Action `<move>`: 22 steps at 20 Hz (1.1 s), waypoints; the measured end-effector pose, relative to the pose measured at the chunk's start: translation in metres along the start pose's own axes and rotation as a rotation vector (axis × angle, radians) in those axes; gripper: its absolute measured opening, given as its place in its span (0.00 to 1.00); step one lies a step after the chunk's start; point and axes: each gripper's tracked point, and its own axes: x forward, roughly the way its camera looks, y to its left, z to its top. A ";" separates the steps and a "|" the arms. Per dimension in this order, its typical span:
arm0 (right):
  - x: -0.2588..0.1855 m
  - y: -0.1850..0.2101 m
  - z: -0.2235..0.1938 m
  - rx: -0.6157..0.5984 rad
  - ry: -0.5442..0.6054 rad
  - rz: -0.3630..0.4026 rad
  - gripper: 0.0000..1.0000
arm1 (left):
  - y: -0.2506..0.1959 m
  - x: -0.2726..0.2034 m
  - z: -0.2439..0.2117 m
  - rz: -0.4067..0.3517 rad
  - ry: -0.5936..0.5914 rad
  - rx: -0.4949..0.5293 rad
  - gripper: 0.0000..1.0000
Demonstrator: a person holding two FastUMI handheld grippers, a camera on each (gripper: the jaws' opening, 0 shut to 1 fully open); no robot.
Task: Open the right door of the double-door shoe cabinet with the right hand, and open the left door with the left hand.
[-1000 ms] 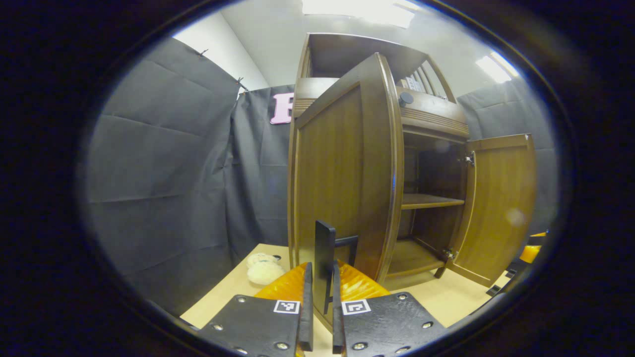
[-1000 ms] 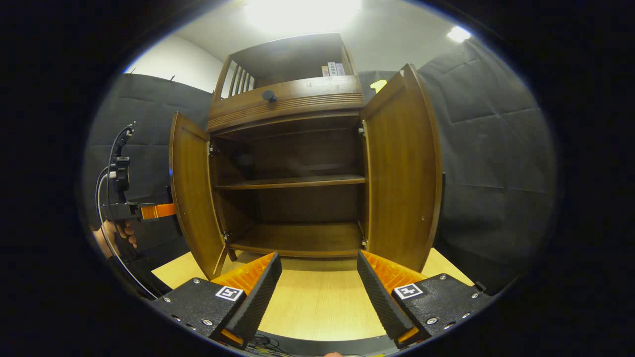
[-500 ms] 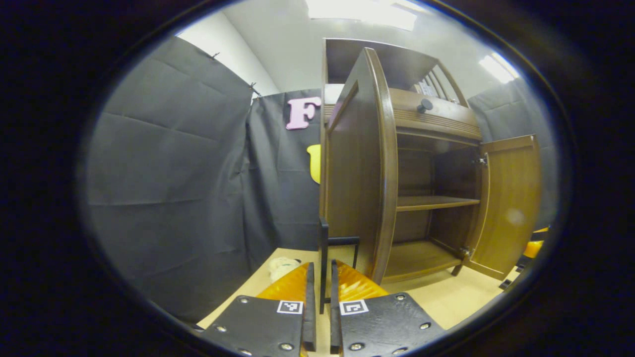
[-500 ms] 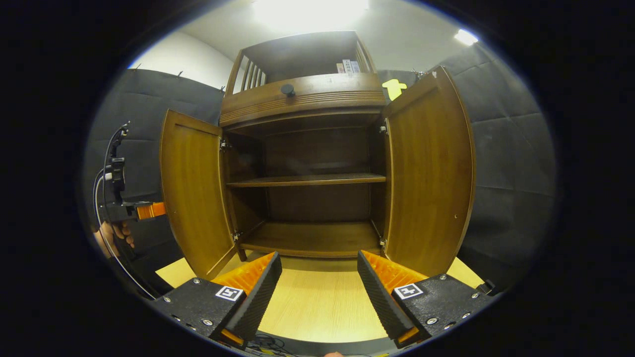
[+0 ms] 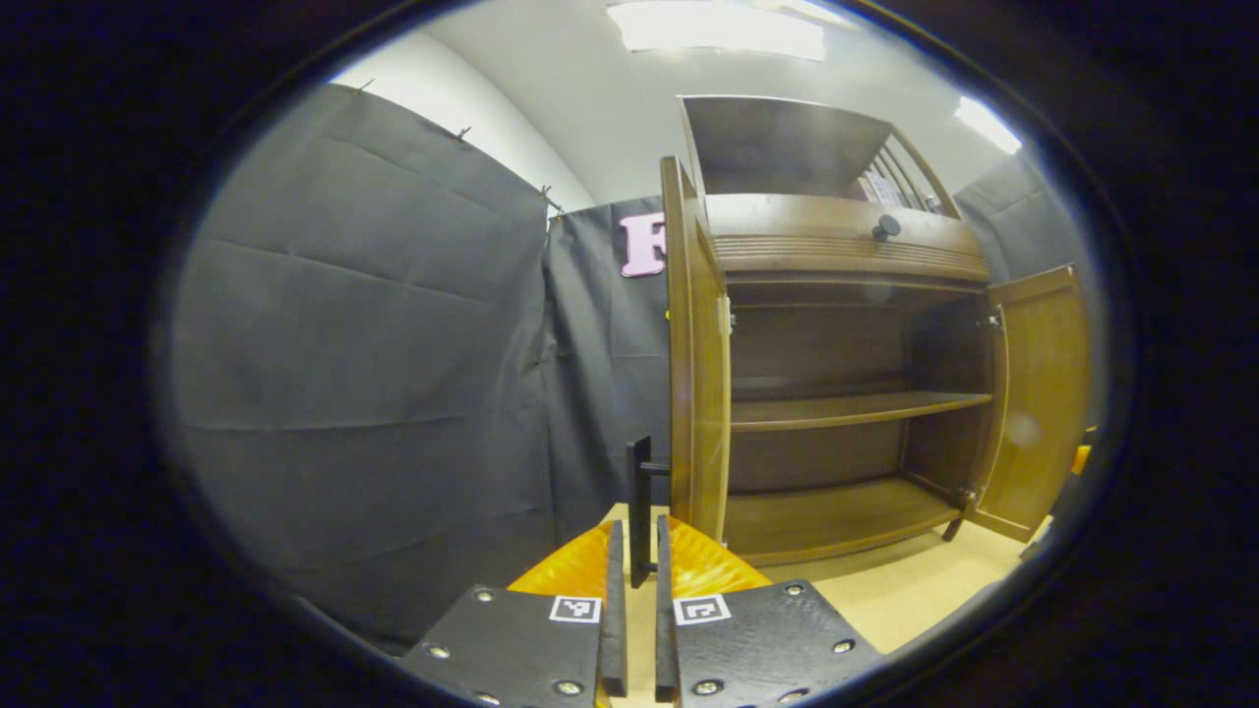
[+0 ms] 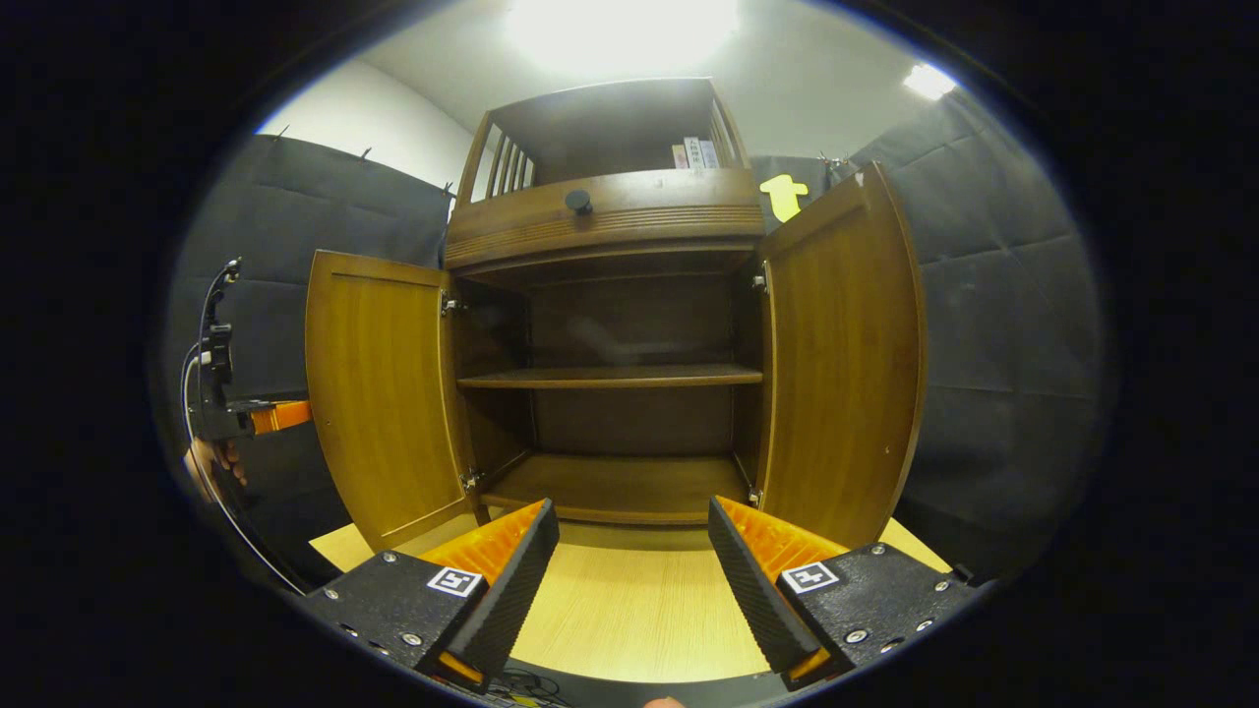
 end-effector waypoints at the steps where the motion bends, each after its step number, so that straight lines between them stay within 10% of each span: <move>1: -0.006 -0.004 0.004 -0.004 -0.009 -0.003 0.95 | 0.001 -0.003 0.004 0.006 -0.006 -0.001 0.12; 22: -0.136 -0.063 0.020 -0.006 -0.095 -0.119 0.94 | -0.080 -0.120 0.027 -0.145 -0.048 0.005 0.17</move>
